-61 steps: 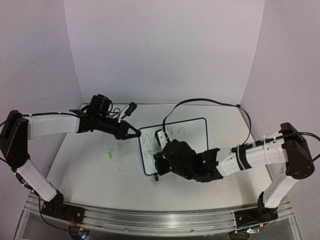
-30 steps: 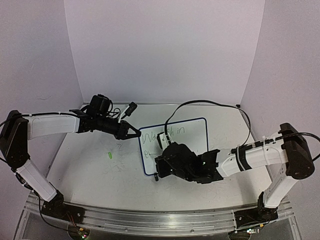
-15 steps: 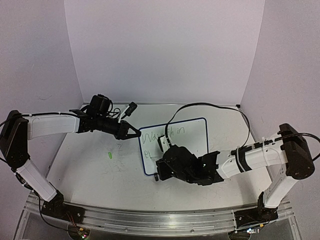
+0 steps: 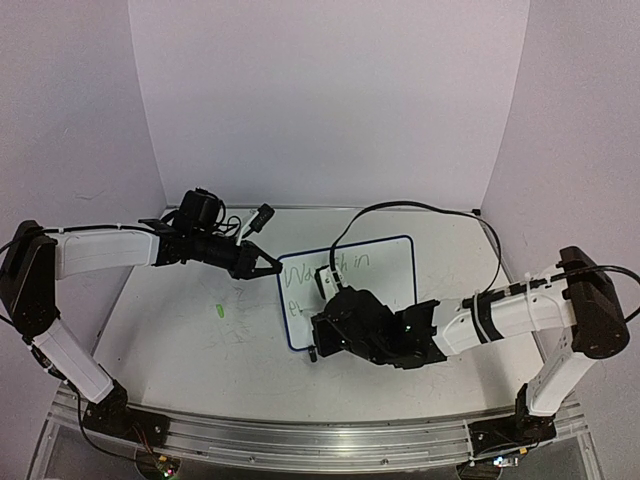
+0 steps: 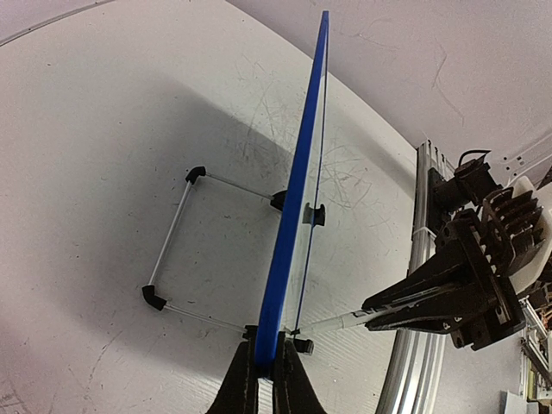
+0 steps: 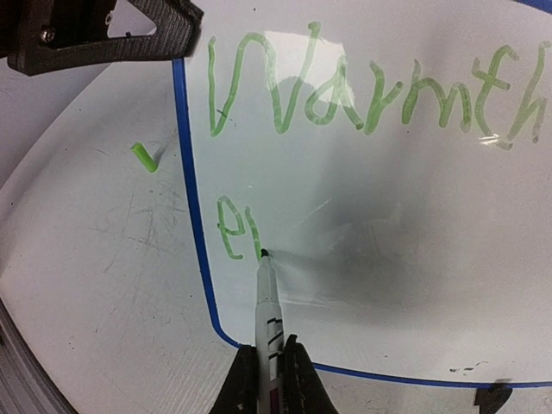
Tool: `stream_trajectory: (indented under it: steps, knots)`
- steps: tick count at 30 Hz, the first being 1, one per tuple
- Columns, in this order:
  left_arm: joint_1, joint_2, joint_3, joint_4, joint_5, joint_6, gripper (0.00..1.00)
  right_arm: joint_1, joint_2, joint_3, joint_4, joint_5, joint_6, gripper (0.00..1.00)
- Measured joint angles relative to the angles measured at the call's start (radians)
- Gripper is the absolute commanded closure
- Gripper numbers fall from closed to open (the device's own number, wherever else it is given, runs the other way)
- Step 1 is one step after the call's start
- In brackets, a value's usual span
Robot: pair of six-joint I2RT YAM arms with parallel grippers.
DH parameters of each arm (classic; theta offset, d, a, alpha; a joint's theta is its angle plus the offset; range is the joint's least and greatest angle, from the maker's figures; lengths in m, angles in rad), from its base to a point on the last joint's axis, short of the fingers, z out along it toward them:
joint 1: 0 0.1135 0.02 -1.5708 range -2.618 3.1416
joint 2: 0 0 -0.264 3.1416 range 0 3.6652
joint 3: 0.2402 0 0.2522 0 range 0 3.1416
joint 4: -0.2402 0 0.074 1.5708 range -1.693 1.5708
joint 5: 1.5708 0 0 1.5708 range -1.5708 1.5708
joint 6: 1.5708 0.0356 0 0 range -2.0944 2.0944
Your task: Write a sentence on the whiteboard
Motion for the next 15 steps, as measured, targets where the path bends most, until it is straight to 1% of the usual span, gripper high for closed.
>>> stream_trajectory:
  steps: [15]
  knots:
    - [-0.002, 0.0, 0.0, 0.0, -0.002, 0.0, 1.0, -0.012, -0.018, 0.0, 0.0, 0.021, -0.012, 1.0]
